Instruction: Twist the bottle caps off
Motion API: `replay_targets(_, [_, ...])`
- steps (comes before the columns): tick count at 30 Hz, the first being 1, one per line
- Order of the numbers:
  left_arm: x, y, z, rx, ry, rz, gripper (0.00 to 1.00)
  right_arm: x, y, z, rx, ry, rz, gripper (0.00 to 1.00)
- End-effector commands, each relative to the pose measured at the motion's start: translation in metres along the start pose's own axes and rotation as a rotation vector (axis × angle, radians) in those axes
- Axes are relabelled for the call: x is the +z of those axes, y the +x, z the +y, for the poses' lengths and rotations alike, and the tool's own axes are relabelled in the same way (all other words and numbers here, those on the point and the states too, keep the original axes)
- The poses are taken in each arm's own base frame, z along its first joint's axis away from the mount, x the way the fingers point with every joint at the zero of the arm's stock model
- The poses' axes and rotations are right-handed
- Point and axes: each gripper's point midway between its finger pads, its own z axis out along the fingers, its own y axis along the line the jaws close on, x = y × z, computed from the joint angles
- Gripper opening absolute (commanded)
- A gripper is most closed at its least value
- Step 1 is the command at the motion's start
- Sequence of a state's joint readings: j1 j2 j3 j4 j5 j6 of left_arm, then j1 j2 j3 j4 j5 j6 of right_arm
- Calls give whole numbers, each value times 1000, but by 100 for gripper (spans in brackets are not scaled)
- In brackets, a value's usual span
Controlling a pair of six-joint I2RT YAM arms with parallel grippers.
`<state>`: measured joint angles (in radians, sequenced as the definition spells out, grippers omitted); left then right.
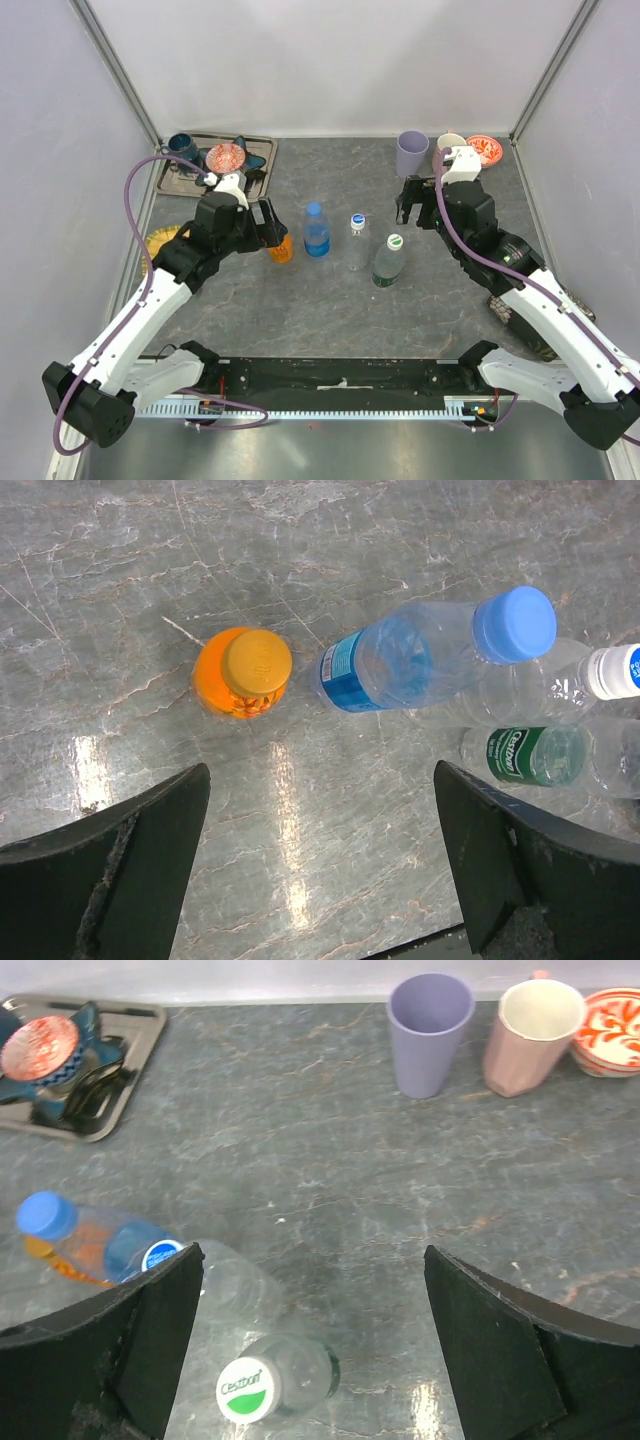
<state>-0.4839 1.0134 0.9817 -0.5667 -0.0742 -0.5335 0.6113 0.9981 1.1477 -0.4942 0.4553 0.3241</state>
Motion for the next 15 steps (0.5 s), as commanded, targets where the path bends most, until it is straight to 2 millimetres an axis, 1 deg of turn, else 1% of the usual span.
replay_targets(1, [-7, -8, -6, 7, 45, -50, 99, -8, -7, 26, -5, -157, -6, 98])
replay_targets(2, [-8, -8, -6, 7, 50, -52, 99, -10, -5, 32, -16, -197, 4, 98])
replay_targets(3, [-9, -7, -6, 15, 50, -49, 99, -10, -2, 35, -21, -208, 14, 98])
replay_targets(5, [-12, -7, -7, 22, 60, -52, 99, -8, 4, 35, -29, -207, 40, 98])
replay_targets(8, [-16, -7, -11, 30, 97, -65, 99, -3, 25, 34, -51, -200, 99, 97])
replay_targets(10, [-17, -7, -13, 43, 121, -84, 99, -4, 32, 35, -48, -214, 116, 95])
replay_targets(11, [-20, -5, -21, 49, 171, -77, 99, -3, 39, 35, -50, -214, 130, 94])
replay_targets(13, [-24, -7, -27, 58, 212, -100, 100, -6, 43, 38, -39, -235, 137, 91])
replay_targets(15, [-28, -8, -31, 70, 243, -111, 100, -8, 51, 40, -39, -252, 153, 89])
